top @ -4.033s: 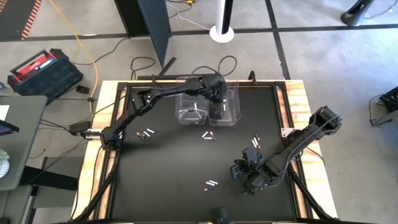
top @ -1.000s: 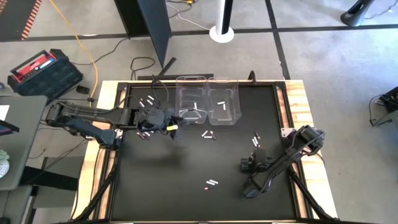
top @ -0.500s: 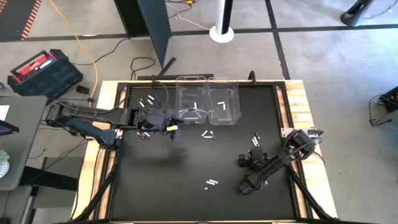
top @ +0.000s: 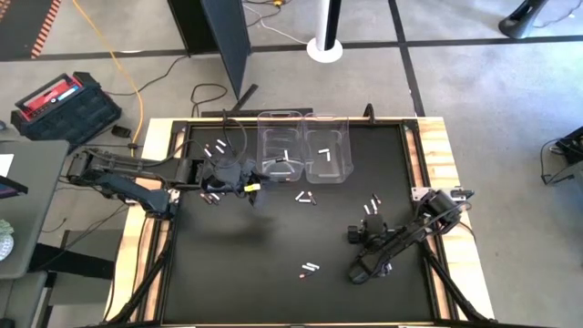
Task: Sort batteries
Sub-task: Put the black battery into the left transparent bin
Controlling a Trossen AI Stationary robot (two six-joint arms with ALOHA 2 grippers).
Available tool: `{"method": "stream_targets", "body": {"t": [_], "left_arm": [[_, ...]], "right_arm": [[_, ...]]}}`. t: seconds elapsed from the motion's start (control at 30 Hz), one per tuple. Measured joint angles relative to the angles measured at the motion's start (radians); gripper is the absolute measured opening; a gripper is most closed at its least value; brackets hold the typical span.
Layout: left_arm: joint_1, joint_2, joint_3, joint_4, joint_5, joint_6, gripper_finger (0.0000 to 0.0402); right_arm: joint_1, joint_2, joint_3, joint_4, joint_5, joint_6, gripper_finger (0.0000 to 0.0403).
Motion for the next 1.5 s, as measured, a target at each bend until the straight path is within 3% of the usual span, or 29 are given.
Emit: {"method": "stream_targets", "body": {"t": [0.6, 1.1, 1.5], "left_arm": [[0.0, 0.0, 0.0, -0.001, 0.002, 0.015, 0.0103], [0.0, 0.0, 0.0, -0.001, 0.039, 0.014, 0.0103], [0.0, 0.0, 0.0, -0.015, 0.037, 0.015, 0.0103]], "right_arm": [[0.005, 0.007, 0.136, -0.111, -0.069, -0.022, 0.0037], [0.01, 0.004, 0.315, -0.341, -0.038, -0.048, 0.0038], [0.011, -0.077, 0.37, -0.349, 0.012, -0.194, 0.0038]]}}
